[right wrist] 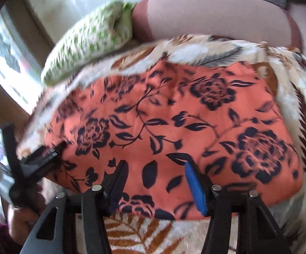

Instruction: Fold small clothes

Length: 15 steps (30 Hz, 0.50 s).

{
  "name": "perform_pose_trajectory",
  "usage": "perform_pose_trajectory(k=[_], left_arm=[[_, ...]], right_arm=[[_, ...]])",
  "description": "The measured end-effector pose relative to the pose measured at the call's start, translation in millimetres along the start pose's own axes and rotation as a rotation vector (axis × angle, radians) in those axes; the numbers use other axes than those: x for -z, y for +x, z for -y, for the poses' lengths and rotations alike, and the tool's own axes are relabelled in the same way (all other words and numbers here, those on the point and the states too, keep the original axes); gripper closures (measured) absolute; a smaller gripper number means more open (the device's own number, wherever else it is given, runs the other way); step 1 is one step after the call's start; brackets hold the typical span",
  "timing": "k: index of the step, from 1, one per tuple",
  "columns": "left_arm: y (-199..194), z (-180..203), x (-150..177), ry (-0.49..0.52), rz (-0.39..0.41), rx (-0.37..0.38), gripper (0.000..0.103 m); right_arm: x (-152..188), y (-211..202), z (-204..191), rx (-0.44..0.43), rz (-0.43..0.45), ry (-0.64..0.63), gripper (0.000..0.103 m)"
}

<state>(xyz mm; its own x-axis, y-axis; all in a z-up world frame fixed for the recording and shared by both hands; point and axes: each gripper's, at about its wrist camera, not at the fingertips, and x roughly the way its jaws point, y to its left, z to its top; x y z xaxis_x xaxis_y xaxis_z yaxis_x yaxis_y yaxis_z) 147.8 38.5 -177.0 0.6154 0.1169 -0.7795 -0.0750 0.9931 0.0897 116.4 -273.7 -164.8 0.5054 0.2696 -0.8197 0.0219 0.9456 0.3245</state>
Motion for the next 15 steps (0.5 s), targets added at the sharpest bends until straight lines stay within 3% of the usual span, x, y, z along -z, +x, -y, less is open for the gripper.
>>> perform_pose_trajectory(k=[2, 6, 10, 12, 15], left_arm=[[3, -1, -1, -0.009, -0.012, -0.011, 0.003], [10, -14, -3, -0.082, -0.069, 0.025, 0.000], [-8, -12, 1, -0.072, -0.052, -0.024, 0.000], [-22, -14, 5, -0.088, -0.063, -0.014, 0.000], [-59, -27, 17, -0.157, -0.015, 0.023, 0.000]], right_arm=[[11, 20, 15, 0.038, -0.079, 0.007, 0.033], [10, 13, 15, -0.004, -0.035, 0.033, 0.033], [10, -2, 13, -0.145, 0.035, 0.082, 0.033], [12, -6, 5, -0.202, 0.055, 0.074, 0.033], [13, -14, -13, -0.245, 0.089, 0.003, 0.033]])
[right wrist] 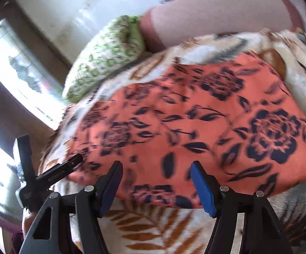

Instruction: Fold small clothes

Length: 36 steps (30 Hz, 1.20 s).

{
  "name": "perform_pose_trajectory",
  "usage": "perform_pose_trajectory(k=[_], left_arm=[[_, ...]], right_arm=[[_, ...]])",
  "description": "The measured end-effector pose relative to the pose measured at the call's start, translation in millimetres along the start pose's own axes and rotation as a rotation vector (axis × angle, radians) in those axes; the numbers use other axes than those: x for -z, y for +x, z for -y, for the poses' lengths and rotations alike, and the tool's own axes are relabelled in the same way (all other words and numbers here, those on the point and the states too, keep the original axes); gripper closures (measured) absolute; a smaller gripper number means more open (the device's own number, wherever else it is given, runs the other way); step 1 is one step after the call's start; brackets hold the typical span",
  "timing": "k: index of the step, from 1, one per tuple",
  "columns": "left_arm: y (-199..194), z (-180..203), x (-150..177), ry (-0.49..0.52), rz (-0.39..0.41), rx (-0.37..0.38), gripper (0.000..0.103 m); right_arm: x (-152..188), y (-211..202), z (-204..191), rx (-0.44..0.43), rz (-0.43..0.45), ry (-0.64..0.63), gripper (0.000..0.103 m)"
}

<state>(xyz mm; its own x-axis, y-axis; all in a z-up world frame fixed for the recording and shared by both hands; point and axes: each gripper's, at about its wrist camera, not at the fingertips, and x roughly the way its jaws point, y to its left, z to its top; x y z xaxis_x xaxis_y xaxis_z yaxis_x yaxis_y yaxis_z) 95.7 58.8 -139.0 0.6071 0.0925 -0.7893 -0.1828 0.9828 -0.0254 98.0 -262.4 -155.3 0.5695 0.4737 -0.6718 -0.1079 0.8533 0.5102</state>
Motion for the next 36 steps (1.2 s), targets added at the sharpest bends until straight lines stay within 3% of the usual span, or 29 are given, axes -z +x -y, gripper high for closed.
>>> perform_pose_trajectory(k=[2, 4, 8, 9, 11, 17, 21, 23, 25, 26, 27, 30, 36], left_arm=[[-17, -10, 11, -0.048, 0.003, 0.020, 0.000], [-25, -18, 24, -0.106, -0.034, 0.091, 0.000], [-13, -25, 27, -0.193, -0.125, 0.151, 0.000], [-10, -24, 25, -0.202, -0.133, 0.155, 0.002], [-5, -22, 20, -0.227, -0.121, 0.170, 0.010], [24, -12, 15, -0.273, -0.175, 0.187, 0.020], [32, -7, 8, -0.315, -0.144, 0.195, 0.020], [37, -9, 1, -0.363, -0.131, 0.233, 0.022], [42, -16, -4, -0.432, -0.128, 0.261, 0.036], [46, -20, -5, -0.452, -0.132, 0.248, 0.050], [49, -22, -5, -0.462, -0.132, 0.256, 0.057], [46, -23, -4, -0.445, -0.082, 0.281, 0.072], [27, 5, -11, -0.222, 0.058, 0.225, 0.077]], right_arm=[[0, 3, -12, -0.038, 0.020, -0.046, 0.033], [3, 8, -22, -0.085, 0.021, -0.063, 0.033], [9, 18, -33, -0.124, 0.005, -0.080, 0.036], [10, 22, -35, -0.113, 0.002, -0.091, 0.048], [11, 24, -34, -0.099, -0.005, -0.093, 0.060], [0, 20, -12, -0.072, 0.021, -0.025, 0.060], [-5, 20, -6, -0.084, 0.021, 0.005, 0.060], [-6, 22, -6, -0.083, 0.019, -0.002, 0.060], [-7, 24, -5, -0.084, 0.015, 0.000, 0.060], [-8, 25, -4, -0.085, 0.013, 0.003, 0.060], [-8, 26, -3, -0.086, 0.010, 0.006, 0.060], [-9, 31, 3, -0.083, -0.008, 0.039, 0.060], [-3, 38, 14, -0.072, -0.066, 0.094, 0.058]])
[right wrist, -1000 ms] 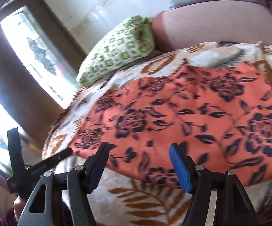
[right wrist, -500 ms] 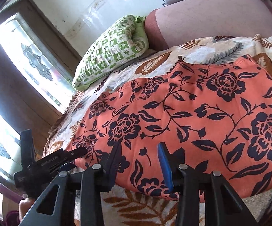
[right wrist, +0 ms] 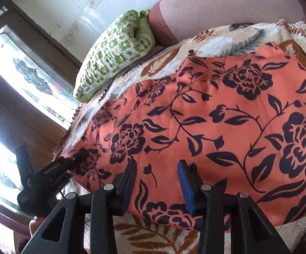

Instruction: Fold small clothes

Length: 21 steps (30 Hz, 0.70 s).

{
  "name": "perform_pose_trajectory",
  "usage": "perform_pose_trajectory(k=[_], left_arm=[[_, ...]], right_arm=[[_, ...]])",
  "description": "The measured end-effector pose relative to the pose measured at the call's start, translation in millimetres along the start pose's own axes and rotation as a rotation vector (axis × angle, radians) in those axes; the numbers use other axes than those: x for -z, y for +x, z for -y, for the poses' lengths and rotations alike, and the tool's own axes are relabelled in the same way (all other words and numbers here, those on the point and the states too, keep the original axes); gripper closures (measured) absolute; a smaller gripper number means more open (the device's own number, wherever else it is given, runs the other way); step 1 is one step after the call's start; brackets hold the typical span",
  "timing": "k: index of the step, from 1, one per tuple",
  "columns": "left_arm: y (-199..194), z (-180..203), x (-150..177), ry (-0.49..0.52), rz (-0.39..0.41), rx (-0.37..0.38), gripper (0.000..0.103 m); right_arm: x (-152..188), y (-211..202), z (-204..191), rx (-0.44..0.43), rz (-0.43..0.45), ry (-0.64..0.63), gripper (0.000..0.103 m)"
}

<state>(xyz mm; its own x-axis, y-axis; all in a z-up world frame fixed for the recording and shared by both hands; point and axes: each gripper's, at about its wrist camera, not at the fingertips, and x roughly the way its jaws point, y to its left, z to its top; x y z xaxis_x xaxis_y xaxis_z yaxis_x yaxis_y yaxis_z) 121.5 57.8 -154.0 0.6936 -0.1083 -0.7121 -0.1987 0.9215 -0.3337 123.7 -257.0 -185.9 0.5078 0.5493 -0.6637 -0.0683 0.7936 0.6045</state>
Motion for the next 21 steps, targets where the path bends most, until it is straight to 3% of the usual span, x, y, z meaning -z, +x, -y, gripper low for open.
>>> perform_pose_trajectory(k=[4, 8, 12, 16, 21], left_arm=[[-3, 18, 2, 0.117, 0.036, -0.044, 0.078], [-5, 36, 4, 0.229, 0.071, -0.070, 0.078], [-11, 50, 5, 0.314, 0.109, -0.071, 0.078], [-17, 66, 15, 0.404, 0.138, -0.080, 0.079], [-22, 78, 25, 0.488, 0.163, -0.078, 0.081]], right_arm=[[-5, -3, 9, -0.041, -0.049, 0.038, 0.043], [-45, -4, 5, -0.042, -0.119, 0.087, 0.033], [-107, 18, -46, -0.034, -0.253, -0.007, 0.030], [-152, 64, -126, -0.039, -0.413, -0.162, 0.029], [-159, 129, -193, 0.027, -0.560, -0.293, 0.029]])
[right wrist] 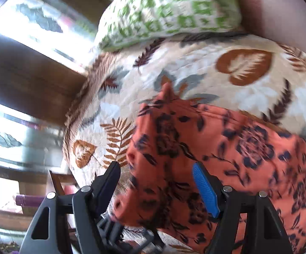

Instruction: Fold small clothes

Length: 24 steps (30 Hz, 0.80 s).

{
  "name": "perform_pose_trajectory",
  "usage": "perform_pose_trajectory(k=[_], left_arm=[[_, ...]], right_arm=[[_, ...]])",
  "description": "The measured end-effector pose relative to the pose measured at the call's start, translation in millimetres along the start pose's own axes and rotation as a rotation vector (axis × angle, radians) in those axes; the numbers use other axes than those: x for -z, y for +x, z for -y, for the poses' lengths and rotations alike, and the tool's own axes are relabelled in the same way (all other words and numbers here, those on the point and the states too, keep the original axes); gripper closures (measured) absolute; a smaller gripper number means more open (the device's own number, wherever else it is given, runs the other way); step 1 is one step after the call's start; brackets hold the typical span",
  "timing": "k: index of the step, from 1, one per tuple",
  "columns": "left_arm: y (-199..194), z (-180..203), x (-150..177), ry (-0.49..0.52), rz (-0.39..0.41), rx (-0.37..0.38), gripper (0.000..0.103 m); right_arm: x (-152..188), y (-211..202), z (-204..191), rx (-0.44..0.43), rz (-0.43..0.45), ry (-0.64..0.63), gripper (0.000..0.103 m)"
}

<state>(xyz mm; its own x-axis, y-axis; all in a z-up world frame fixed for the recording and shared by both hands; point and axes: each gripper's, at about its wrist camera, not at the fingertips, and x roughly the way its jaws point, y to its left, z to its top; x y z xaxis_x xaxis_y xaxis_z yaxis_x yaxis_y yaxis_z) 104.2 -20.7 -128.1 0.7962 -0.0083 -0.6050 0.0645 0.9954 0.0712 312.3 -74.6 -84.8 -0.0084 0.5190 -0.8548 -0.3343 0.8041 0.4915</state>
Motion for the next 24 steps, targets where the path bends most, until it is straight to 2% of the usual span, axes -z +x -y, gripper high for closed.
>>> perform_pose_trajectory(k=[5, 10, 11, 12, 13, 15, 18, 24], left_arm=[[-2, 3, -1, 0.023, 0.005, 0.007, 0.081], [-2, 3, 1, 0.029, 0.005, 0.012, 0.082], [-3, 3, 2, 0.033, 0.007, 0.012, 0.082], [-4, 3, 2, 0.034, 0.011, 0.020, 0.082], [-5, 4, 2, 0.034, 0.016, 0.034, 0.083], [-10, 9, 3, 0.048, 0.034, 0.062, 0.084], [-14, 24, 5, 0.084, 0.049, 0.104, 0.085], [-26, 73, 9, 0.187, 0.091, 0.171, 0.086]], right_arm=[[-28, 53, -34, 0.167, -0.130, -0.093, 0.029], [-38, 90, -39, 0.328, -0.155, -0.153, 0.029], [-38, 92, -34, 0.330, -0.148, -0.141, 0.034], [-36, 91, -25, 0.293, -0.145, -0.108, 0.059], [-36, 90, -19, 0.266, -0.140, -0.086, 0.072], [-27, 74, -5, 0.247, -0.073, -0.073, 0.079], [-5, 39, 28, 0.209, 0.038, -0.004, 0.085], [51, -27, 105, 0.121, 0.229, 0.145, 0.087]])
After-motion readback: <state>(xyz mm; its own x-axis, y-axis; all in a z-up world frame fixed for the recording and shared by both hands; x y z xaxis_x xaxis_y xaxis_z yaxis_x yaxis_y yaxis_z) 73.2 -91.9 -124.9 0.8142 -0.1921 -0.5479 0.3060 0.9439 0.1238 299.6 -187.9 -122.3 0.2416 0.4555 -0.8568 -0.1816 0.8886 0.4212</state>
